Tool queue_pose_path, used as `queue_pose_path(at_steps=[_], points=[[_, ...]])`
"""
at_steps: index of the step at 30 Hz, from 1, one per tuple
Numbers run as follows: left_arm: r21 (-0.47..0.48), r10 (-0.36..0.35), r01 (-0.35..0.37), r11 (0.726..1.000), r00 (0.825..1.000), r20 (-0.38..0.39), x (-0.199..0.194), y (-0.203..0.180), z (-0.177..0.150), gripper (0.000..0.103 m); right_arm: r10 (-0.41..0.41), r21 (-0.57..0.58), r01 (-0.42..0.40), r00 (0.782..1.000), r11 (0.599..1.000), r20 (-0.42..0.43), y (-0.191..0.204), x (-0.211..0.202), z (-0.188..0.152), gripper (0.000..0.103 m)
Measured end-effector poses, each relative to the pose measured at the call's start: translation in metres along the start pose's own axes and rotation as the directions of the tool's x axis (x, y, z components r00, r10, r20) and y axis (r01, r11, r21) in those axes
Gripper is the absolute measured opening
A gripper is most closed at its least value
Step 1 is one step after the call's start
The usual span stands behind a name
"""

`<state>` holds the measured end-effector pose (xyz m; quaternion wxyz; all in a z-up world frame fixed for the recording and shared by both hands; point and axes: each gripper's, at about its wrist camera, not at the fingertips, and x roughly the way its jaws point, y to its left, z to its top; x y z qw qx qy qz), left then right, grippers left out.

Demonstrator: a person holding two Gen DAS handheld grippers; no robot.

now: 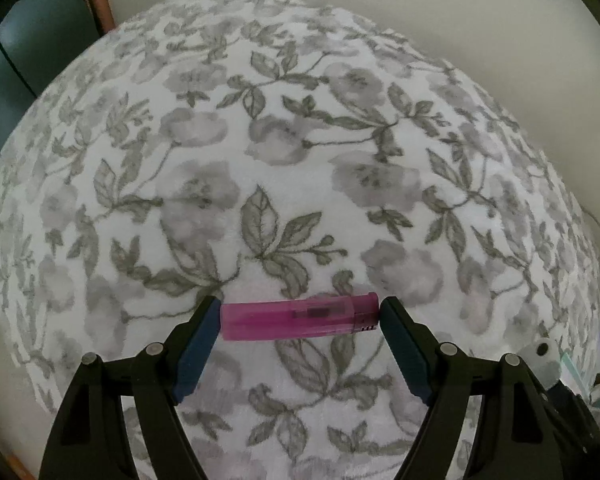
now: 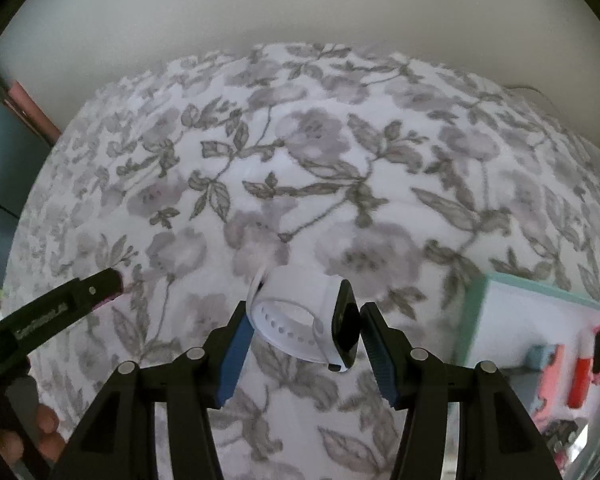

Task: Organize rigid objects
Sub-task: 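Lift stick and white band and carry both over the tray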

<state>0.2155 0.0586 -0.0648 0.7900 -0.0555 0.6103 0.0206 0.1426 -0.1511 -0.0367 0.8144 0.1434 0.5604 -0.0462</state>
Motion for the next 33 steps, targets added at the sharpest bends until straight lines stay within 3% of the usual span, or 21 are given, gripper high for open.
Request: queue_pose_path(at_steps=[4, 14, 33], points=[[0.034, -0.010, 0.009, 0.999, 0.999, 0.031, -0.015, -0.010, -0.004, 0.082, 0.015, 0.020, -0.016, 0.999, 1.000, 0.052, -0.015, -0.032, -0.013, 0.057], [0.084, -0.057, 0.049, 0.995, 0.994, 0.098, -0.060, -0.030, -0.014, 0.082, -0.039, 0.126, 0.026, 0.993, 0.992, 0.109, -0.071, -0.079, -0.045, 0.057], [0.271, -0.168, 0.115, 0.956, 0.969, 0.180, -0.131, -0.111, -0.091, 0.082, -0.123, 0.305, 0.076, 0.982, 0.949, 0.140, -0.147, -0.131, -0.112, 0.057]])
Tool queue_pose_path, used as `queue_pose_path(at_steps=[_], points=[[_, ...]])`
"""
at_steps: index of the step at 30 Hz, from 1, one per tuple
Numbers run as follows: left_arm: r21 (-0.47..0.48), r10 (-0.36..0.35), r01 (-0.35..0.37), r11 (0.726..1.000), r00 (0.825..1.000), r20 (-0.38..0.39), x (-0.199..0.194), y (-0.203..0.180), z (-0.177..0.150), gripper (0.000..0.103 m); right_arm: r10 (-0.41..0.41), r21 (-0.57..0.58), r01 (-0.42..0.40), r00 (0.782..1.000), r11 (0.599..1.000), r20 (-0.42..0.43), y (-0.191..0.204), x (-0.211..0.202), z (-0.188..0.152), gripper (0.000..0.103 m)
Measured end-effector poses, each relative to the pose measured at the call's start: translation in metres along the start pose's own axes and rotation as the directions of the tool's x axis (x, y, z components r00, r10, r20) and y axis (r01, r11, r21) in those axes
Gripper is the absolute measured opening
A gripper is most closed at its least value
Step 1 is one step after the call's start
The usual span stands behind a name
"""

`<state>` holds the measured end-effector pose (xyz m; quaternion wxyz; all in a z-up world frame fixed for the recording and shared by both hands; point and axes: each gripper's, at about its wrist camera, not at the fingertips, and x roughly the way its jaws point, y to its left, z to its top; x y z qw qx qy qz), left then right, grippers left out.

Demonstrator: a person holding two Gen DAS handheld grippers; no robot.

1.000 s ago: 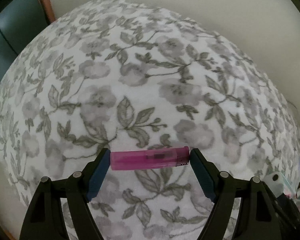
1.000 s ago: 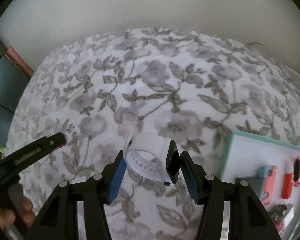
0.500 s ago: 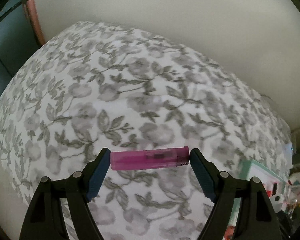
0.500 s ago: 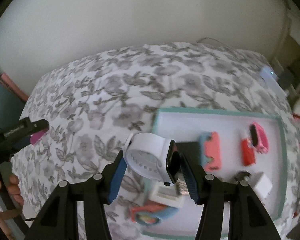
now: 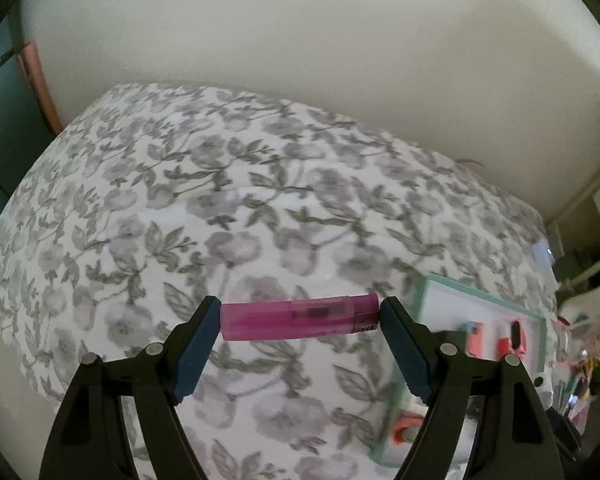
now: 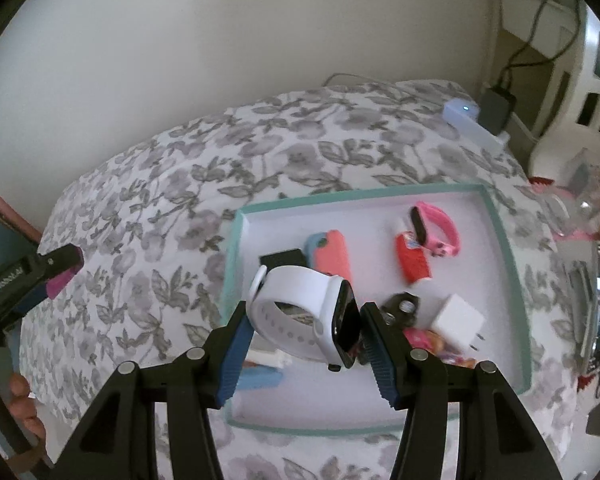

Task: Organize rigid objects
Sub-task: 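Lift stick and white band and carry both over the tray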

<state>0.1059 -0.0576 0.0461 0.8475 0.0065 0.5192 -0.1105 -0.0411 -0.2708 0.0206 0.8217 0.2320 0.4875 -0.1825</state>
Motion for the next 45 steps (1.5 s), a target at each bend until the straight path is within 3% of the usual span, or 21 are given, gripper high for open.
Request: queue_pose_path(at_steps=[19, 27, 45], points=[[0.236, -0.044, 0.042, 0.971, 0.999, 0.005, -0.002, -0.100, -0.050, 0.082, -0.059, 0.152, 0.059, 0.998, 0.987, -0.003, -0.080, -0.010, 0.005, 0.057], [0.275, -0.084, 0.090, 0.957, 0.996, -0.033, 0.007, -0.127, -0.060, 0.082, -0.077, 0.152, 0.082, 0.996, 0.985, -0.038, -0.091, 0.002, 0.005, 0.058], [0.315, -0.105, 0.120, 0.941, 0.992, -0.064, 0.035, -0.157, -0.064, 0.082, -0.076, 0.151, 0.091, 0.992, 0.984, -0.099, -0.101, 0.030, 0.006, 0.058]])
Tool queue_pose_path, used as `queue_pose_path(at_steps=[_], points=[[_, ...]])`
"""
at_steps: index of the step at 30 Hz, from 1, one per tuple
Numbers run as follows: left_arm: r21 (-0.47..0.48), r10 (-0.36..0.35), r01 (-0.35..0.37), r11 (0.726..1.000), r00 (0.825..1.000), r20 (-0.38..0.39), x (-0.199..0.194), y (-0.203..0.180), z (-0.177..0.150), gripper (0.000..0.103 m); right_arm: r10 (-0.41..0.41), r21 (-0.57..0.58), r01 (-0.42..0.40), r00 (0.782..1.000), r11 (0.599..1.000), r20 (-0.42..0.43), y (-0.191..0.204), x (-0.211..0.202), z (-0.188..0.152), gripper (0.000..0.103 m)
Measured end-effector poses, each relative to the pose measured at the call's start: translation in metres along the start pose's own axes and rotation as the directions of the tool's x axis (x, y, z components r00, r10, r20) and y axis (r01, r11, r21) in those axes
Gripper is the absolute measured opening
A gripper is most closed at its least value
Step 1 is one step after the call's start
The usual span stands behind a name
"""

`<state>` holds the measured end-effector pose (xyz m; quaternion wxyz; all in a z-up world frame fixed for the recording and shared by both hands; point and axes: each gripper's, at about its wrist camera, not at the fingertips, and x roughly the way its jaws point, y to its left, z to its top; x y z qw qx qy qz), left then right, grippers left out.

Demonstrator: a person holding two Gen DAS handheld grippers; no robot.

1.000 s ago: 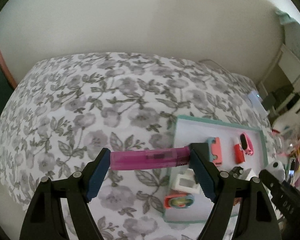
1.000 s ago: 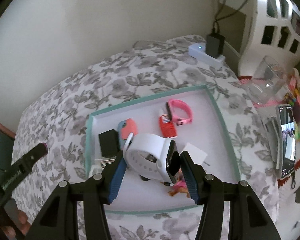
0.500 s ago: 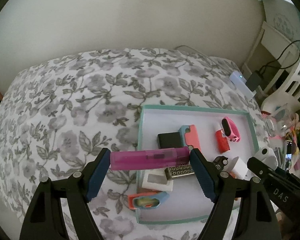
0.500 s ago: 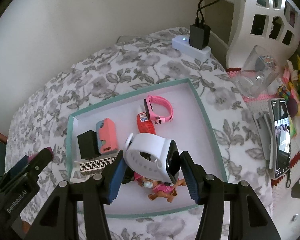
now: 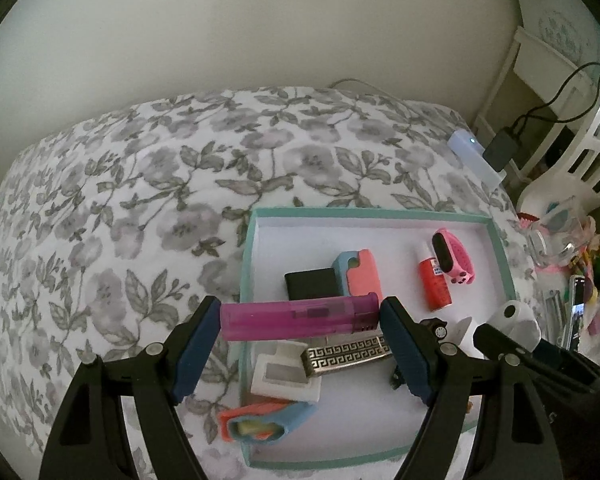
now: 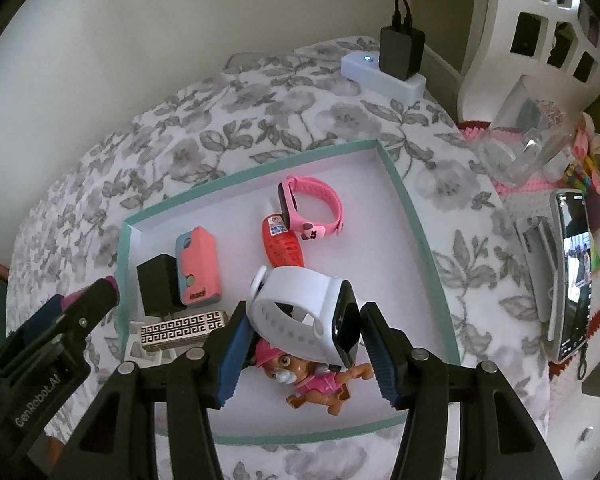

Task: Organize rigid objects
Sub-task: 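Lift stick and white band and carry both over the tray, then lower stick and white band into the tray and open both tools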

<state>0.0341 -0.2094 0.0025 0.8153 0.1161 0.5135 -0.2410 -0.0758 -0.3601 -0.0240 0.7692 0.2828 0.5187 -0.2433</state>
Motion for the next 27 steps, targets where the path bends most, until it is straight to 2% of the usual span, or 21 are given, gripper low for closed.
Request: queue_pose_path(at_steps=[27], points=[[-0.002, -0.037, 0.037, 0.999, 0.995, -0.090, 0.056, -0.021, 0.023, 0.082, -0.032, 0.049, 0.034, 0.999, 0.998, -0.040, -0.021, 0.038, 0.033, 0.058]])
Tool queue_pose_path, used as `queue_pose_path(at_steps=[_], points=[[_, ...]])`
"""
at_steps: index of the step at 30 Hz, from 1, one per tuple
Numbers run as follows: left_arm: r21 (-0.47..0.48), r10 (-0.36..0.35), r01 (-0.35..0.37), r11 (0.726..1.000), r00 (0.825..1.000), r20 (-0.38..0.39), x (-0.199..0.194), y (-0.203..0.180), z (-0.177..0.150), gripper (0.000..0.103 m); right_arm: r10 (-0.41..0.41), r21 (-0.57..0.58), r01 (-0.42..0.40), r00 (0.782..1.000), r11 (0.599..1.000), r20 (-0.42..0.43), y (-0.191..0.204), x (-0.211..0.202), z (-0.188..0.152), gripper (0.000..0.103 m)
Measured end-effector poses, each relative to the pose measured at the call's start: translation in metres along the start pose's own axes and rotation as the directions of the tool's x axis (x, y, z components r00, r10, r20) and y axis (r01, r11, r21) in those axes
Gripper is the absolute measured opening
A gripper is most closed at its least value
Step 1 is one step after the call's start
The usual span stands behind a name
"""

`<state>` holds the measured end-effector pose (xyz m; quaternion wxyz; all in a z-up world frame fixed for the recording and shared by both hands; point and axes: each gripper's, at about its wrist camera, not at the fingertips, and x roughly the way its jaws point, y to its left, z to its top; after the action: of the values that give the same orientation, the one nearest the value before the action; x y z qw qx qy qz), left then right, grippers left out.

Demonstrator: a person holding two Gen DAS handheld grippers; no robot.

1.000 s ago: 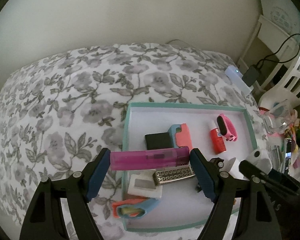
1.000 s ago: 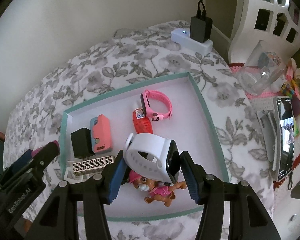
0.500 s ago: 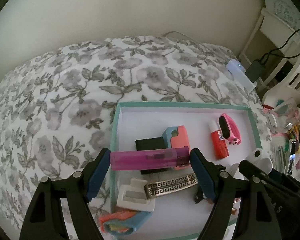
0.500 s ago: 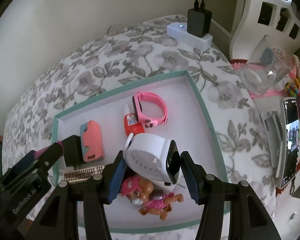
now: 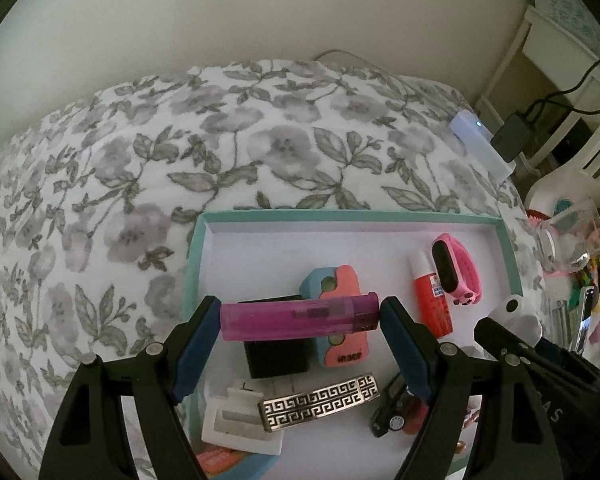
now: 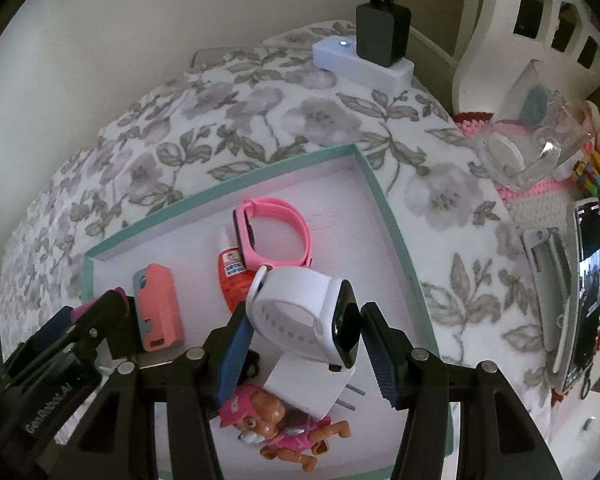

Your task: Organize rigid objects

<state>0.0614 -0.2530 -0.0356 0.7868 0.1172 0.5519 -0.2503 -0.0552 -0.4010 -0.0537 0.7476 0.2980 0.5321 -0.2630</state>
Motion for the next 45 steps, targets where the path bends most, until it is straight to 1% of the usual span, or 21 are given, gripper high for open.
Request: queue_pose_path(at_steps=[5, 12, 15, 17, 24, 25, 26, 27, 28, 31, 32, 34, 36, 37, 42, 44, 45], points=[[-0.011, -0.010, 0.010, 1.000, 1.000, -0.017, 0.005, 0.001, 0.001, 0.082, -0.012, -0.005, 0.012, 1.000, 1.000, -0.010, 0.000, 0.004, -0.001, 0.058], [-0.014, -0.019, 0.019, 1.000, 1.000, -0.018, 0.003, 0.001, 0.001, 0.082, -0.025, -0.024, 0.025, 1.000, 0.999, -0.012, 0.003, 0.004, -0.001, 0.059], [-0.015, -0.019, 0.019, 1.000, 1.000, -0.015, 0.001, 0.000, 0.001, 0.082, -0.035, -0.032, 0.034, 0.999, 0.999, -0.018, 0.004, 0.005, -0.001, 0.062], [-0.016, -0.020, 0.020, 1.000, 1.000, -0.014, -0.001, 0.000, 0.000, 0.082, -0.038, -0.036, 0.038, 0.999, 0.999, -0.020, 0.004, 0.005, -0.001, 0.067], [-0.037, -0.018, 0.018, 0.999, 1.000, -0.008, -0.010, 0.008, 0.000, 0.082, -0.041, -0.050, 0.041, 0.999, 0.998, -0.012, 0.007, 0.002, -0.002, 0.069], [-0.044, -0.017, 0.016, 0.999, 1.000, -0.005, -0.012, 0.011, -0.001, 0.082, -0.042, -0.055, 0.042, 0.999, 0.998, -0.012, 0.008, 0.001, -0.002, 0.071], [-0.050, -0.014, 0.014, 0.999, 1.000, -0.003, -0.014, 0.013, -0.001, 0.082, -0.043, -0.059, 0.042, 0.999, 0.997, -0.011, 0.008, 0.001, -0.003, 0.075], [-0.058, -0.009, 0.009, 0.998, 1.000, 0.000, -0.015, 0.016, -0.001, 0.082, -0.043, -0.063, 0.043, 0.999, 0.997, -0.009, 0.009, 0.000, -0.003, 0.077], [-0.066, -0.002, 0.002, 0.998, 1.000, 0.003, -0.017, 0.020, -0.002, 0.083, -0.046, -0.067, 0.045, 0.999, 0.997, -0.006, 0.010, -0.001, -0.004, 0.082], [-0.084, 0.025, -0.025, 0.996, 1.000, 0.010, -0.022, 0.031, -0.005, 0.084, -0.051, -0.076, 0.051, 0.999, 0.996, 0.002, 0.012, -0.003, -0.006, 0.083], [-0.088, 0.037, -0.036, 0.995, 0.999, 0.010, -0.023, 0.035, -0.006, 0.089, -0.053, -0.079, 0.053, 0.999, 0.995, 0.005, 0.013, -0.004, -0.007, 0.083], [-0.098, 0.059, -0.058, 0.994, 0.998, 0.014, -0.026, 0.043, -0.009, 0.093, -0.057, -0.085, 0.057, 0.998, 0.995, 0.011, 0.015, -0.005, -0.010, 0.084], [-0.108, 0.076, -0.074, 0.991, 0.997, 0.015, -0.028, 0.051, -0.012, 0.093, -0.060, -0.090, 0.061, 0.998, 0.994, 0.018, 0.017, -0.007, -0.013, 0.094], [-0.113, 0.085, -0.082, 0.990, 0.996, 0.016, -0.030, 0.055, -0.013, 0.093, -0.059, -0.092, 0.061, 0.998, 0.994, 0.023, 0.018, -0.008, -0.014, 0.101], [-0.120, 0.138, -0.134, 0.984, 0.990, 0.025, -0.037, 0.071, -0.023, 0.095, -0.046, -0.112, 0.050, 0.998, 0.992, 0.039, 0.025, -0.013, -0.024, 0.102], [-0.112, 0.156, -0.153, 0.982, 0.987, 0.021, -0.038, 0.076, -0.027, 0.101, -0.048, -0.131, 0.053, 0.998, 0.990, 0.044, 0.031, -0.014, -0.029, 0.103], [-0.110, 0.164, -0.162, 0.981, 0.986, 0.016, -0.039, 0.079, -0.030, 0.101, -0.049, -0.140, 0.056, 0.998, 0.989, 0.047, 0.033, -0.015, -0.032, 0.103]])
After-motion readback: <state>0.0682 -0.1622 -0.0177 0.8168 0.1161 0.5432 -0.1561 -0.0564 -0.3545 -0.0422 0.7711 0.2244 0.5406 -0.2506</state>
